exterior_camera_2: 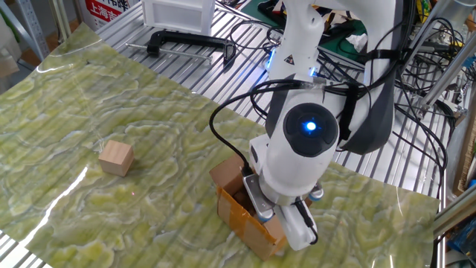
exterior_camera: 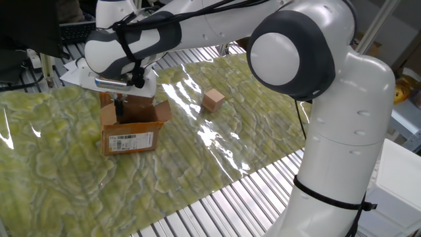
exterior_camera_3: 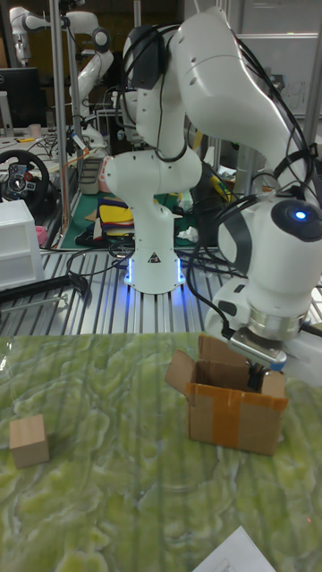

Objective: Open a box

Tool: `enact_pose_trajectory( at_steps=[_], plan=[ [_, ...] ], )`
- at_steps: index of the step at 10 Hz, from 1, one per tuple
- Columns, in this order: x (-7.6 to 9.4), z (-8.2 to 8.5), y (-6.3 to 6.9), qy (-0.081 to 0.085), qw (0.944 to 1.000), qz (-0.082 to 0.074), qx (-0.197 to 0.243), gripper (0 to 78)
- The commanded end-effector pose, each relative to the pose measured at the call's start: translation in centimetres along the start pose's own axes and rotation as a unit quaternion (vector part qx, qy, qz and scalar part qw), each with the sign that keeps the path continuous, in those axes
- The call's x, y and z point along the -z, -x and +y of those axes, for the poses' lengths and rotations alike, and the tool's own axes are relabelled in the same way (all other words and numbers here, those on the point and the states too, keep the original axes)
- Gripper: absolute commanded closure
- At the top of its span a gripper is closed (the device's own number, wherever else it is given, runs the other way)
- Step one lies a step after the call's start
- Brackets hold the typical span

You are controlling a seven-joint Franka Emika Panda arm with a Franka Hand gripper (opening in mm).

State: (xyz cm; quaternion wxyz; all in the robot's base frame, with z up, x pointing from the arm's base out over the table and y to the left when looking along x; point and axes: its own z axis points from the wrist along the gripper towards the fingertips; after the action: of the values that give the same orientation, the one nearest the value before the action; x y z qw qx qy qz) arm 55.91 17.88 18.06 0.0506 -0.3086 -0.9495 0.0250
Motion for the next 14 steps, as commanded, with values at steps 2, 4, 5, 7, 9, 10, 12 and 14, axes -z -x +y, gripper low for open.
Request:
enact_pose_trajectory(
  at_steps=[2,4,5,7,9,10,12,14],
  plan=[
    [0.1,0.1,0.0,0.005,0.9962,-0.001,0.087,77.6],
    [0.1,0.1,0.0,0.008,0.9921,-0.003,0.125,77.6],
    [0.1,0.1,0.0,0.016,0.9919,0.002,0.126,77.6],
    [0.2,0.2,-0.1,0.028,0.9932,0.01,0.113,77.6],
    [0.7,1.3,-1.0,0.029,0.9944,0.013,0.1,77.6],
    [1.0,1.8,-1.5,0.029,0.995,0.015,0.094,77.6],
    [1.4,2.9,-2.5,0.028,0.9961,0.016,0.082,77.6],
    [1.5,3.8,-3.2,0.028,0.997,0.016,0.07,77.6]
  ],
)
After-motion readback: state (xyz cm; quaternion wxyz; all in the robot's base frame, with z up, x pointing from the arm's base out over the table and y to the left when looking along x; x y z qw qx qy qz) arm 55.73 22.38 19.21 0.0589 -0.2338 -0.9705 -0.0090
